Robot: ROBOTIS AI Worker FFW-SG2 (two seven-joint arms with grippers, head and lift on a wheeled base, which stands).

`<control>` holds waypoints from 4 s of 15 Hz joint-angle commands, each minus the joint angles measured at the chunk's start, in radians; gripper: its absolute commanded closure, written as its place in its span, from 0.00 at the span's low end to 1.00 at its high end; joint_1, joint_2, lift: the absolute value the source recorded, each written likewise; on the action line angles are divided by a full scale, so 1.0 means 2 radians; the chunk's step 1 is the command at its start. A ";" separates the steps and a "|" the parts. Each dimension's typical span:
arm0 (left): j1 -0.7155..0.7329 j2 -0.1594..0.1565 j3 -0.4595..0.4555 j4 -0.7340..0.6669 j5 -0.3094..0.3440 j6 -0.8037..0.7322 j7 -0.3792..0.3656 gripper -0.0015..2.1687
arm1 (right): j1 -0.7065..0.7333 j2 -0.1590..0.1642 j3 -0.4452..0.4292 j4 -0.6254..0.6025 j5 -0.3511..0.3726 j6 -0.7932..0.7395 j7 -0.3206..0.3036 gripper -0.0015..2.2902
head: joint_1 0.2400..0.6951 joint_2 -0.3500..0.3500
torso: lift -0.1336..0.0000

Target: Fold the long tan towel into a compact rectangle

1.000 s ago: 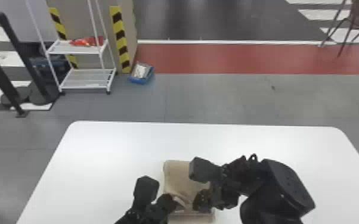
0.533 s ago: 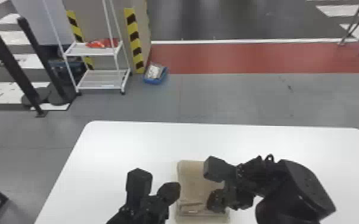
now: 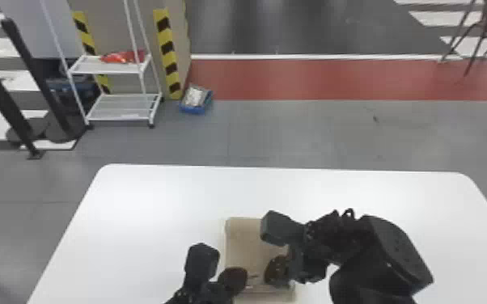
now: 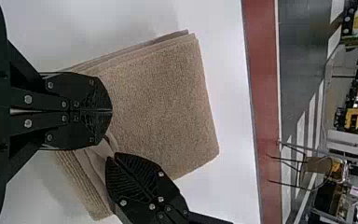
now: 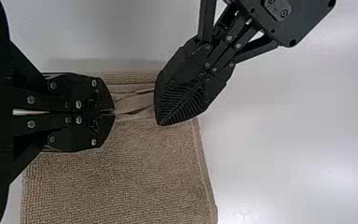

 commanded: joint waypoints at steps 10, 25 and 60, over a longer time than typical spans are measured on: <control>-0.015 -0.002 -0.009 0.040 -0.022 -0.021 0.014 0.86 | 0.021 -0.001 -0.056 -0.044 -0.070 -0.017 -0.009 0.11 | 1.00 0.54 | 1.00; -0.017 -0.001 -0.020 0.040 -0.026 -0.025 0.017 0.86 | -0.026 0.000 -0.119 0.049 -0.158 -0.046 -0.090 0.67 | 1.00 0.46 | 1.00; 0.043 0.005 0.062 -0.090 0.002 -0.096 0.018 0.06 | 0.129 0.002 -0.267 -0.081 -0.407 -0.221 -0.257 0.04 | 1.00 0.33 | 1.00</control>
